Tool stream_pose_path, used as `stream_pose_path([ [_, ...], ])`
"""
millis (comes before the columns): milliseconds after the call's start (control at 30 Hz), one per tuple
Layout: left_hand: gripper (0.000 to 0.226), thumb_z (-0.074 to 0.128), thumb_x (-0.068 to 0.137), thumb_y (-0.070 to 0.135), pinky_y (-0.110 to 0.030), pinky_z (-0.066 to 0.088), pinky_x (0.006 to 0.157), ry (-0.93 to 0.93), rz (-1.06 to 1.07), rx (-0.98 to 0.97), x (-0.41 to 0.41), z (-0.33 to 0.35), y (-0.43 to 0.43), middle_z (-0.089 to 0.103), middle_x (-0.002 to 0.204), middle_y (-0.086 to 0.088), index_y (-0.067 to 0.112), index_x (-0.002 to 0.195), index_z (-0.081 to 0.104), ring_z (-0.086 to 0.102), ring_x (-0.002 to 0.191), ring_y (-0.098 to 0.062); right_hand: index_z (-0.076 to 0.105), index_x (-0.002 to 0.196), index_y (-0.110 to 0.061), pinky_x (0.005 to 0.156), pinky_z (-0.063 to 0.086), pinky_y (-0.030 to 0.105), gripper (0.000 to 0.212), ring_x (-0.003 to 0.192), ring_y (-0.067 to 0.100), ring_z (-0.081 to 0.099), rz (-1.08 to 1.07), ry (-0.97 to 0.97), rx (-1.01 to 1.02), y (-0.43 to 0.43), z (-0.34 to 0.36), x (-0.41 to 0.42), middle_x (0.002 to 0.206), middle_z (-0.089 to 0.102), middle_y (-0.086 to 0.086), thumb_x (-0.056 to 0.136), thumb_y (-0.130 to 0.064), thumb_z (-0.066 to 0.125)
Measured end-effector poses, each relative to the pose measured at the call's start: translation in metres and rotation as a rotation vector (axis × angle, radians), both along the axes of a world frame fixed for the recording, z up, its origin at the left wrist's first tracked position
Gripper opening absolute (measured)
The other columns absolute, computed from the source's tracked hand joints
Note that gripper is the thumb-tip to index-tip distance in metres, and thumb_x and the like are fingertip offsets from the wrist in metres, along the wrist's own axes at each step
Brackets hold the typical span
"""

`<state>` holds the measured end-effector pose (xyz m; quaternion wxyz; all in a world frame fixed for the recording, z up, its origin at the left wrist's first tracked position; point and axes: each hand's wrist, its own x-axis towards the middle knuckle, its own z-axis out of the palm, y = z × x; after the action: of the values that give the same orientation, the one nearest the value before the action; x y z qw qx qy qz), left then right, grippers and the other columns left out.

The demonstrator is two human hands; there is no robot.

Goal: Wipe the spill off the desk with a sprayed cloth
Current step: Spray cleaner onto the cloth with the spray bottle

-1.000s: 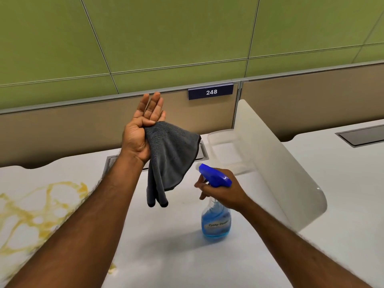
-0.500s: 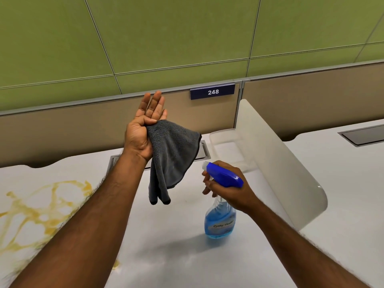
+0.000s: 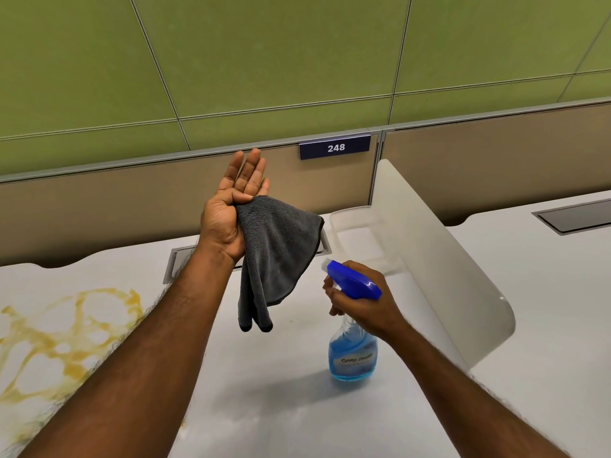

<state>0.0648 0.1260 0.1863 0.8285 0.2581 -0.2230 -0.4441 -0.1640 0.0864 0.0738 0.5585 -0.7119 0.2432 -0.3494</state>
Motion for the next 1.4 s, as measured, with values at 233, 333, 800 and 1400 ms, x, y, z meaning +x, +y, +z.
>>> stream_pose_path([
  [233, 0.062, 0.052, 0.051, -0.01, -0.038, 0.044, 0.104, 0.008, -0.061, -0.011, -0.006, -0.017, -0.004, 0.064, 0.13, -0.009, 0.015, 0.102, 0.077, 0.057, 0.127, -0.024, 0.062, 0.103, -0.011, 0.058, 0.056, 0.023, 0.027, 0.066, 0.016, 0.067, -0.145, -0.04, 0.079, -0.036, 0.005, -0.025, 0.087, 0.069, 0.006, 0.079, -0.005, 0.072],
  [333, 0.064, 0.064, 0.044, -0.003, -0.037, 0.046, 0.103, -0.038, -0.088, -0.017, -0.008, -0.023, -0.006, 0.063, 0.133, -0.009, 0.016, 0.105, 0.076, 0.056, 0.128, -0.023, 0.062, 0.104, -0.006, 0.058, 0.055, 0.022, 0.024, 0.067, 0.012, 0.066, -0.214, -0.005, 0.037, -0.062, 0.004, -0.033, 0.084, 0.067, 0.005, 0.083, 0.003, 0.069],
  [800, 0.079, 0.08, 0.033, 0.008, -0.036, 0.045, 0.104, -0.106, -0.14, -0.004, -0.017, -0.045, -0.005, 0.063, 0.133, -0.006, 0.018, 0.111, 0.074, 0.055, 0.129, -0.021, 0.059, 0.105, -0.009, 0.061, 0.057, 0.022, 0.024, 0.078, 0.029, 0.063, -0.463, -0.015, -0.079, -0.127, -0.027, -0.026, 0.094, 0.066, 0.021, 0.085, -0.002, 0.07],
  [1400, 0.08, 0.081, 0.031, 0.008, -0.036, 0.045, 0.102, -0.106, -0.134, 0.005, -0.018, -0.047, 0.0, 0.064, 0.131, -0.006, 0.019, 0.11, 0.075, 0.057, 0.127, -0.021, 0.042, 0.139, -0.015, 0.088, 0.05, 0.014, 0.073, 0.11, 0.012, 0.056, -0.453, 0.093, -0.112, -0.114, -0.041, -0.042, 0.131, 0.054, 0.0, 0.077, -0.021, 0.081],
])
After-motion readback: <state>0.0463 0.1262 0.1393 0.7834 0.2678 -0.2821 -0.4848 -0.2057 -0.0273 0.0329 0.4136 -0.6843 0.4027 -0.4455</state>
